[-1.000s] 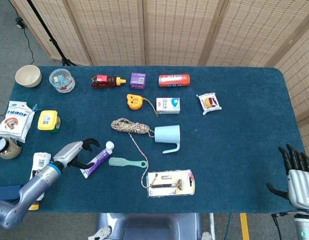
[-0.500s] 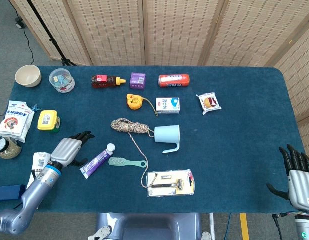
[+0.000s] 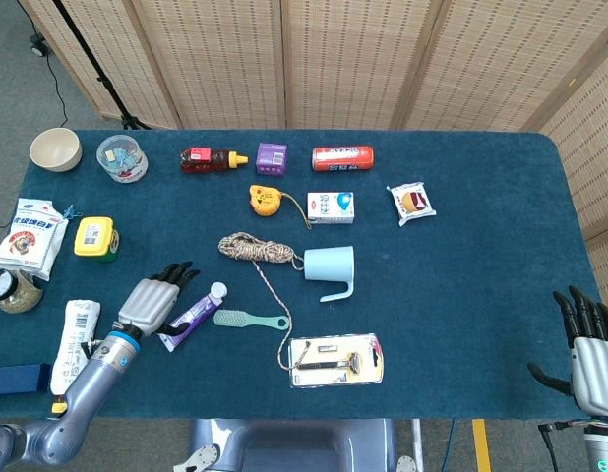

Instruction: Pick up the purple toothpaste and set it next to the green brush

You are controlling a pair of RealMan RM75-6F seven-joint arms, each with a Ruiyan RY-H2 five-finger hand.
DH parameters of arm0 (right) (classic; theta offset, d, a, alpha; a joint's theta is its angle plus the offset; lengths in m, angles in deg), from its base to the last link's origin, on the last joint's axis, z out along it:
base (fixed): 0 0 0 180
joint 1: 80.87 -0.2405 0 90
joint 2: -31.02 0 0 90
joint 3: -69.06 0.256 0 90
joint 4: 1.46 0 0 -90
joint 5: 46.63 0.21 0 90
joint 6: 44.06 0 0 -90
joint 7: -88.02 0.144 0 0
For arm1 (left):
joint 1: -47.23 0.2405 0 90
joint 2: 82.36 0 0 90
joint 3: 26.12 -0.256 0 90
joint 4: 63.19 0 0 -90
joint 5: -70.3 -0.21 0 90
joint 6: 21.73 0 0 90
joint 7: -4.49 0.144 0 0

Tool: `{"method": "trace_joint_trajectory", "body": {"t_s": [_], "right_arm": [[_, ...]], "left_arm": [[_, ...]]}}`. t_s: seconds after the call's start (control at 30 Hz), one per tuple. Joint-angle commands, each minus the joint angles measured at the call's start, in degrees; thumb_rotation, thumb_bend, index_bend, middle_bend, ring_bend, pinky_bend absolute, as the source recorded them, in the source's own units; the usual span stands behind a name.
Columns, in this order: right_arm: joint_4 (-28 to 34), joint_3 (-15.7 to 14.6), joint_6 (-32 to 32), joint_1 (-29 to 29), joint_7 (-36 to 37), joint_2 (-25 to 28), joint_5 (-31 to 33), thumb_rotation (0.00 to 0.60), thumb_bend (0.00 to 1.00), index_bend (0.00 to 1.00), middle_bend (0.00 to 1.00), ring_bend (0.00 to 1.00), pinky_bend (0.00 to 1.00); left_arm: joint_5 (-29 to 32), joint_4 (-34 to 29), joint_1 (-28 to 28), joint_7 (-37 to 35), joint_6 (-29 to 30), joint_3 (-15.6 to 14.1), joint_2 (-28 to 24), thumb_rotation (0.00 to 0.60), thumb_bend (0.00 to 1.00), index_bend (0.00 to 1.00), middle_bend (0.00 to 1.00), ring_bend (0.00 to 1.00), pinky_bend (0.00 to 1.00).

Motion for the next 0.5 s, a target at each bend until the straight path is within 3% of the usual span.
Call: {"method": "trace_joint_trajectory", "body": {"t_s": [0.03,0.5], "right_arm": [[-0.08,-0.04,-0.1,0.15,0.15,0.04,0.04,0.6,0.16,0.0,0.0,0.0,0.0],[-0.2,-0.18,-0.46,0.72,0.84,0.14,-0.1,0.6,0.16,0.0,0.0,0.0,0.0]], "left_arm": [[2.32,-0.38,-1.34,2.84,0.39,-0.15,1.43,0.508,0.23,0.04,0.0,0.0,0.22],[8.37,1.05,-3.69,11.85,4.41,-1.46,6.1,0.504,0.23,0.01,0.0,0.0,0.22]]}}
